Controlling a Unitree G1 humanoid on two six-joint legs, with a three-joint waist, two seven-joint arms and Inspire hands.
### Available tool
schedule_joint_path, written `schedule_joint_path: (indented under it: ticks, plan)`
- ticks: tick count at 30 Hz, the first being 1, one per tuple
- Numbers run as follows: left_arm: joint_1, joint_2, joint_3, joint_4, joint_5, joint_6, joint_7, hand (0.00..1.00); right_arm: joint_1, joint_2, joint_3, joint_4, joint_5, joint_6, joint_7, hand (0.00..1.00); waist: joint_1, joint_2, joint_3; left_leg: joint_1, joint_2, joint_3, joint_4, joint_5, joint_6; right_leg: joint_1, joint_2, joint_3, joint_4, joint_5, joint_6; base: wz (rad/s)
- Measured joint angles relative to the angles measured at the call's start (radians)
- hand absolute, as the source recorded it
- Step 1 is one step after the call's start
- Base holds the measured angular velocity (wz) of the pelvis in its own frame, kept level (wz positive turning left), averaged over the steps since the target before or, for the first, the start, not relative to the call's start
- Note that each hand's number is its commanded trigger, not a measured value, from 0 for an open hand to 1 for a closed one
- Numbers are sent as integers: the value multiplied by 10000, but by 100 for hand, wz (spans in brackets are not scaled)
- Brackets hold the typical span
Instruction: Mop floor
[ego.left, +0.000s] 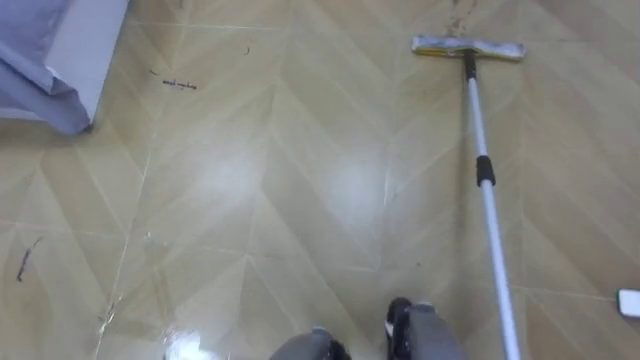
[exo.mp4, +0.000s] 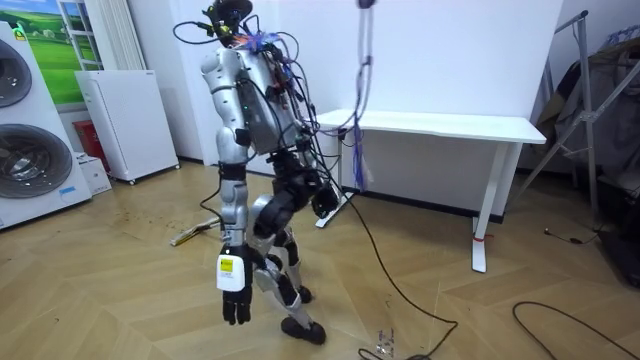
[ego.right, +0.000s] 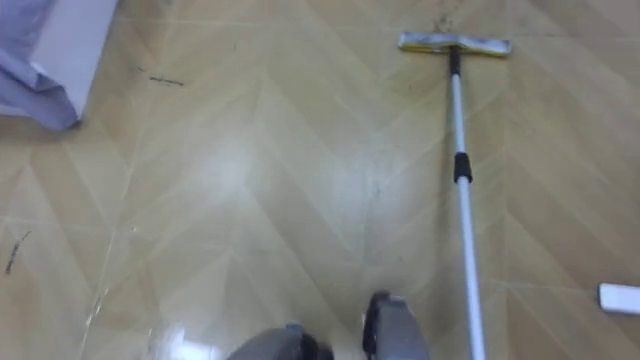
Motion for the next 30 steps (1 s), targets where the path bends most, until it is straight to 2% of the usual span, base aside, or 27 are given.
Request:
schedule_joint_path:
  ticks: [1, 2, 3, 4, 5, 6, 7, 8, 9, 10, 11, 12, 13, 14, 15, 16, 17, 18, 19, 20, 22, 23, 25, 26, 27, 29, 30]
  plan:
    - [45, 149, -132, -202, -340, -29, 7, 0, -612, -226, 110, 0, 3, 82, 18, 100, 151, -139, 27, -374, 229, 130, 861, 468, -395, -16, 145, 42, 196, -239, -66, -24]
    - [86, 231, -200, -296, -454, -62, 9, 0, -929, -338, 193, -2, -1, 92, 26, 100, 278, -256, 45, -614, 362, 172, 1317, 790, -454, -17, 249, 56, 277, -342, -118, -36]
    - [112, 395, -280, -381, -457, -127, -3, 0, -1585, -549, 226, -34, 58, 88, 131, 100, 508, -457, 107, -1054, 468, 189, 2105, 1606, -508, 29, 418, 194, 470, -560, -207, -36]
    - [163, 516, -303, -424, -454, -171, -14, 0, -2011, -752, 543, -128, 190, 44, 249, 100, 638, -627, 126, -1455, 654, 94, 2451, 1597, -489, 126, 549, 223, 547, -718, -256, -28]
    - [159, 566, -294, -480, -454, -167, -23, 0, -2226, -846, 660, -196, 322, -38, 320, 100, 672, -681, 153, -1678, 766, 18, 2300, 1356, -409, 171, 610, 216, 545, -765, -220, -5]
    - [148, 637, -261, -582, -442, -171, -72, 0, -2514, -1010, 747, -399, 526, -64, 453, 100, 782, -833, 175, -2111, 998, -79, 1569, 953, -291, 258, 650, 211, 513, -851, -209, 6]
    - [154, 644, -261, -584, -419, -170, -154, 0, -2621, -1075, 800, -475, 681, -81, 512, 100, 920, -904, 185, -2268, 1117, -189, 277, 821, -279, 479, 657, 208, 426, -982, -149, 7]
    - [192, 640, -260, -586, -402, -169, -242, 0, -2600, -1081, 798, -516, 731, -88, 539, 100, 963, -896, 184, -2253, 1158, -253, -495, 831, -290, 643, 664, 201, 359, -1047, -107, 10]
    - [259, 641, -268, -632, -334, -164, -362, 0, -2470, -1062, 849, -580, 986, -87, 630, 100, 984, -826, 157, -2175, 1254, -359, -2131, 983, -365, 970, 663, 192, 173, -1220, 14, 20]
    - [270, 630, -279, -628, -333, -143, -492, 0, -2145, -1007, 914, -601, 1323, -120, 678, 100, 916, -764, 153, -2139, 1275, -325, -2735, 1522, -125, 1336, 508, 157, 32, -1446, 220, 33]
    - [264, 612, -310, -635, -310, -145, -514, 0, -1902, -983, 912, -603, 1478, -147, 711, 100, 840, -719, 139, -2011, 1198, -187, -2770, 1473, 17, 1520, 392, 152, -26, -1563, 359, 65]
    - [204, 518, -350, -630, -301, -148, -592, 0, -1316, -980, 858, -589, 1715, -169, 803, 100, 654, -532, 92, -1815, 1024, 26, -2751, 1259, 345, 1817, 234, 329, 15, -1698, 573, 91]
    - [177, 359, -352, -714, -243, -176, -688, 0, -603, -994, 836, -531, 1888, -276, 819, 100, 494, -288, 27, -1597, 789, 177, -2696, 1075, 643, 1924, 129, 551, 398, -1663, 658, 97]
    - [179, 273, -353, -767, -192, -179, -721, 0, -271, -994, 810, -403, 1921, -365, 828, 100, 373, -148, 4, -1467, 652, 286, -2672, 977, 771, 1930, 2, 624, 709, -1586, 796, 96]
    - [174, 81, -350, -812, 48, -178, -755, 0, 480, -1005, 810, -172, 1920, -513, 807, 100, 205, 107, -117, -1237, 450, 500, -2594, 740, 1029, 1840, -118, 979, 1463, -1253, 1067, 66]
    - [196, -27, -347, -901, 145, -189, -761, 0, 1222, -936, 852, -127, 1920, -618, 691, 100, 193, 245, -211, -996, 252, 625, -2573, 499, 1181, 1627, -91, 1508, 2204, -783, 1215, 42]
    - [216, -58, -348, -961, 156, -195, -762, 0, 1488, -886, 857, -127, 1921, -673, 625, 100, 166, 327, -213, -876, 201, 645, -2556, 369, 1225, 1557, -48, 1684, 2488, -536, 1252, 0]
    - [272, -67, -350, -1011, 156, -232, -759, 0, 1896, -785, 884, -127, 1928, -786, 513, 100, 20, 493, -272, -729, 160, 642, -2517, 150, 1311, 1412, 110, 1969, 2854, -119, 1255, -21]
    - [260, -55, -353, -1049, 150, -315, -714, 0, 2203, -596, 969, -130, 1975, -907, 371, 100, -69, 614, -257, -595, 152, 604, -2482, -34, 1343, 1222, 296, 2091, 3099, 50, 1262, -23]
    - [260, -57, -356, -1051, 101, -393, -668, 0, 2309, -480, 978, -130, 1984, -914, 292, 100, -134, 639, -247, -518, 132, 534, -2477, -105, 1343, 1079, 423, 2137, 3170, 40, 1250, -28]
    - [262, -195, -392, -1052, -33, -453, -450, 0, 2506, -55, 990, -182, 1898, -912, 43, 100, -492, 800, -183, -189, -84, -21, -2653, -187, 1253, 502, 586, 1833, 2841, -234, 1193, -23]
    - [261, -265, -412, -1074, -33, -454, -391, 0, 2587, 21, 983, -287, 1890, -909, -14, 100, -567, 837, -156, -58, -112, -95, -2770, -196, 1235, 431, 567, 1746, 2498, -313, 1199, -13]
    - [351, -399, -567, -1071, -150, -448, -263, 0, 2692, 287, 957, -487, 1737, -765, -186, 100, -751, 792, -118, 473, -134, -102, -3190, -211, 1174, 432, 314, 1484, 378, -337, 1165, -9]
    - [363, -394, -626, -1074, -131, -445, -244, 0, 2674, 311, 936, -559, 1693, -669, -219, 100, -751, 773, -105, 564, -134, -99, -3233, -236, 1129, 433, 272, 1438, -182, -218, 1078, -5]
    - [382, -410, -654, -1086, -123, -429, -190, 0, 2626, 304, 844, -672, 1598, -542, -230, 100, -774, 745, -85, 664, -140, -122, -3261, -301, 1043, 424, 206, 1225, -771, 244, 863, -6]
    - [397, -371, -610, -1081, -157, -404, -188, 0, 2388, 256, 628, -743, 1386, -415, -255, 100, -600, 700, -78, 756, 31, -174, -3264, -404, 850, 565, 277, 981, -950, 248, 653, -18]
    - [398, -261, -600, -1077, -266, -349, -178, 0, 1951, 169, 603, -801, 1317, -124, -245, 100, -401, 548, -27, 735, 108, -242, -3093, -491, 698, 565, 296, 788, -863, 174, 502, -24]
